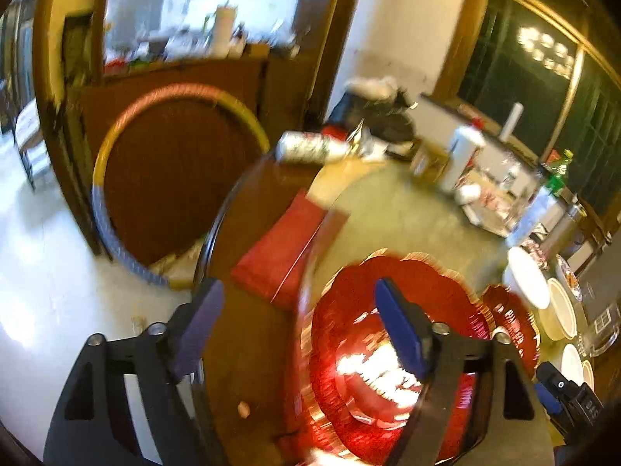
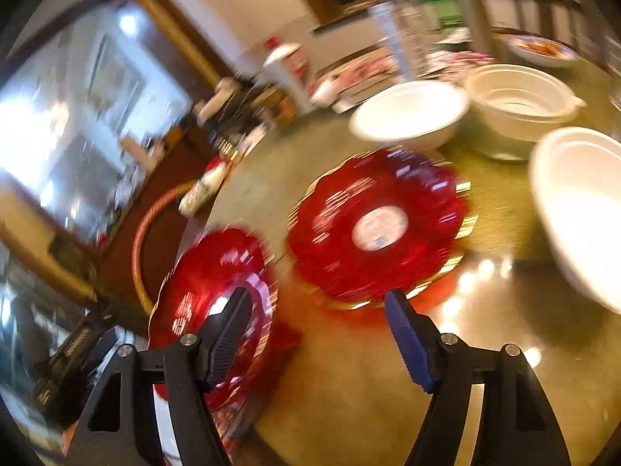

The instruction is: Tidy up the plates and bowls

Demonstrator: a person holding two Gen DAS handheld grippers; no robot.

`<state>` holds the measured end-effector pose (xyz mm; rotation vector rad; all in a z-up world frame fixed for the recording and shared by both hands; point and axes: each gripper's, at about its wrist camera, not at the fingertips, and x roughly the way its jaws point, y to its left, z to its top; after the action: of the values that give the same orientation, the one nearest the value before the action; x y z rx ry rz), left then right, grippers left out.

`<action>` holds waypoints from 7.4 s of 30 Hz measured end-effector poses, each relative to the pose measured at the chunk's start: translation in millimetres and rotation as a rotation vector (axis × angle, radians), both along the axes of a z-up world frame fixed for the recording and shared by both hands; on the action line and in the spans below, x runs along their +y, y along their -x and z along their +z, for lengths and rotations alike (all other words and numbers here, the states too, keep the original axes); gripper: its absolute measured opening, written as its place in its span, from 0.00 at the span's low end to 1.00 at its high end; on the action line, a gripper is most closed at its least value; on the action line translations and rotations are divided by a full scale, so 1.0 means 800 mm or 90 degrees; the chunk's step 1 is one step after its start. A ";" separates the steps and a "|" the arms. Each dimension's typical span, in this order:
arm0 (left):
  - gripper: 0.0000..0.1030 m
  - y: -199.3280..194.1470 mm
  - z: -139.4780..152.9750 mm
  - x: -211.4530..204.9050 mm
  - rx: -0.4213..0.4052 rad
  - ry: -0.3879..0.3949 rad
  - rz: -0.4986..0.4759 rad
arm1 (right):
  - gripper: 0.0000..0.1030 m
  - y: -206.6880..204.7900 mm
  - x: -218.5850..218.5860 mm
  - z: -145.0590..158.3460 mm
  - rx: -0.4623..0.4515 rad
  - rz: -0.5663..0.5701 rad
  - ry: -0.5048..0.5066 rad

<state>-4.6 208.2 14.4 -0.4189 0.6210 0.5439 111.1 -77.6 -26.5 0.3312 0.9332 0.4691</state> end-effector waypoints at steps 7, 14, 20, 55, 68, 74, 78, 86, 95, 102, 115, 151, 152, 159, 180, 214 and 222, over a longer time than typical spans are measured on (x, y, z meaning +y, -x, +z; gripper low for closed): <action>0.80 -0.099 0.033 -0.091 0.044 -0.019 -0.253 | 0.74 -0.039 -0.062 -0.021 0.055 -0.088 -0.052; 0.80 -0.228 -0.003 -0.146 0.193 0.099 -0.384 | 0.74 -0.070 -0.067 -0.032 0.084 -0.087 -0.058; 0.80 -0.279 -0.032 -0.159 0.267 0.105 -0.396 | 0.73 -0.085 -0.076 -0.041 0.090 -0.090 -0.060; 0.15 -0.230 -0.010 -0.191 0.241 0.010 -0.401 | 0.09 -0.061 -0.076 -0.011 -0.042 -0.093 0.012; 0.15 -0.173 0.008 -0.174 0.175 0.012 -0.357 | 0.09 -0.041 -0.059 0.011 -0.094 -0.054 0.002; 0.15 -0.144 0.009 -0.158 0.145 0.018 -0.328 | 0.09 -0.028 -0.042 0.015 -0.116 -0.018 0.006; 0.15 -0.126 0.006 -0.149 0.133 0.021 -0.309 | 0.09 -0.019 -0.031 0.018 -0.126 0.001 0.013; 0.15 -0.095 0.002 -0.123 0.108 0.034 -0.277 | 0.09 0.005 0.003 0.030 -0.163 0.038 0.052; 0.15 -0.064 0.003 -0.087 0.082 0.046 -0.240 | 0.09 0.018 0.046 0.043 -0.179 0.075 0.068; 0.15 -0.042 0.003 -0.059 0.060 0.048 -0.207 | 0.09 0.026 0.081 0.049 -0.182 0.106 0.074; 0.15 -0.039 -0.040 -0.028 0.102 0.071 -0.175 | 0.09 0.022 0.127 0.018 -0.149 0.145 0.122; 0.16 -0.052 -0.058 -0.045 0.180 -0.058 -0.156 | 0.41 0.025 0.187 -0.019 -0.142 0.206 0.342; 0.16 -0.052 -0.058 -0.044 0.181 -0.055 -0.158 | 0.50 0.026 0.186 -0.017 -0.145 0.208 0.337; 0.61 -0.053 -0.047 -0.038 0.153 -0.006 -0.157 | 0.71 0.035 0.172 0.006 -0.171 0.225 0.308; 0.76 -0.124 0.012 -0.154 0.116 -0.184 -0.215 | 0.87 -0.073 -0.046 0.013 0.022 -0.018 -0.035; 0.76 -0.302 -0.032 -0.218 0.215 0.086 -0.332 | 0.74 -0.187 -0.092 0.008 0.090 -0.117 -0.005; 0.76 -0.339 -0.060 -0.210 0.233 0.148 -0.263 | 0.51 -0.221 -0.086 -0.013 0.125 -0.144 0.015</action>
<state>266.2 40.5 -33.7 -0.3971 1.1004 0.1504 287.6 -146.6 -36.9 0.4609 1.0764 0.2204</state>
